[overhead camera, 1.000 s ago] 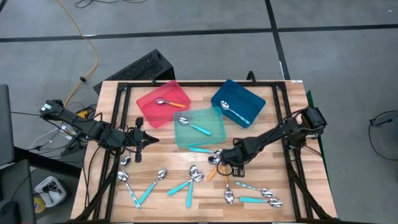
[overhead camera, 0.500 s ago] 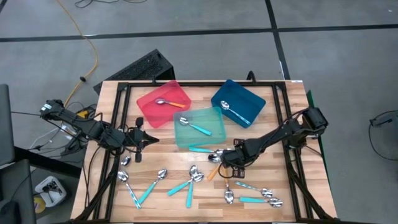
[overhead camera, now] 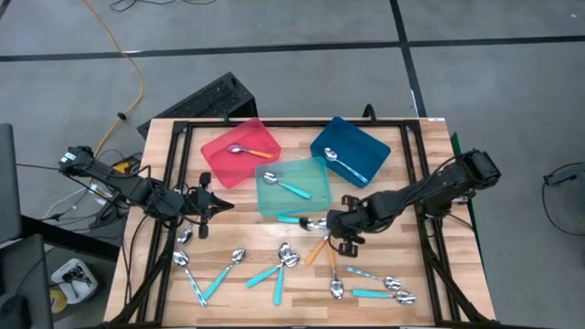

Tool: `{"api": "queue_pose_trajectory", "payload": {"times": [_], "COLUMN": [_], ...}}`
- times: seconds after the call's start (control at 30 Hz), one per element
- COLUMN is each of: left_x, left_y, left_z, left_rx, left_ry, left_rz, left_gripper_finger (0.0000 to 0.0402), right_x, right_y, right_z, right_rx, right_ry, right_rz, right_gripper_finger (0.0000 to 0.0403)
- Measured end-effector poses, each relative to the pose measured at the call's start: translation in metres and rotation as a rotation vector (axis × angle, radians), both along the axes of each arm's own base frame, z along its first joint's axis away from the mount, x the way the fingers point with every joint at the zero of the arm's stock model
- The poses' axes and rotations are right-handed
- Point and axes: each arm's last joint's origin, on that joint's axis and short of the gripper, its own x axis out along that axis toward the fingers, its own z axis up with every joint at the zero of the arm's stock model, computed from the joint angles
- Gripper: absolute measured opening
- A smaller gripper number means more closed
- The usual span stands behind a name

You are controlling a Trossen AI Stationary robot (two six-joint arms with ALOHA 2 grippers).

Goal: Sort silverware by color (type)
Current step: Put the top patterned blue spoon into the blue bin

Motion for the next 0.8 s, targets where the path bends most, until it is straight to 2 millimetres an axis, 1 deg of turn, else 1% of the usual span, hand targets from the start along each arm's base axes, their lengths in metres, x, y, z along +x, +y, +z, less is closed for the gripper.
{"api": "queue_pose_trajectory", "payload": {"times": [0.1,0.2,0.3,0.4,0.57,0.8], "left_x": [0.000,0.000,0.000,0.000,0.000,0.000], "left_y": [0.000,0.000,0.000,0.000,0.000,0.000], "left_z": [0.000,0.000,0.000,0.000,0.000,0.000], "left_rx": [0.000,0.000,0.000,0.000,0.000,0.001], "left_ry": [0.000,0.000,0.000,0.001,0.001,0.002], "left_rz": [0.000,0.000,0.000,0.000,0.000,0.000], "left_gripper_finger": [0.0000,0.0000,0.0000,0.0000,0.0000,0.0000], "right_x": [-0.004,-0.012,-0.021,-0.029,-0.038,-0.048], "right_y": [-0.011,-0.025,-0.043,-0.063,-0.094,-0.137], "right_z": [0.018,0.032,0.046,0.055,0.065,0.063], "right_rx": [-0.054,-0.097,-0.099,-0.104,-0.126,-0.167], "right_ry": [-0.052,-0.078,-0.102,-0.112,-0.122,-0.046], "right_rz": [-0.045,-0.098,-0.158,-0.231,-0.278,-0.356], "right_gripper_finger": [0.0060,0.0060,0.0060,0.0060,0.0060,0.0060]}}
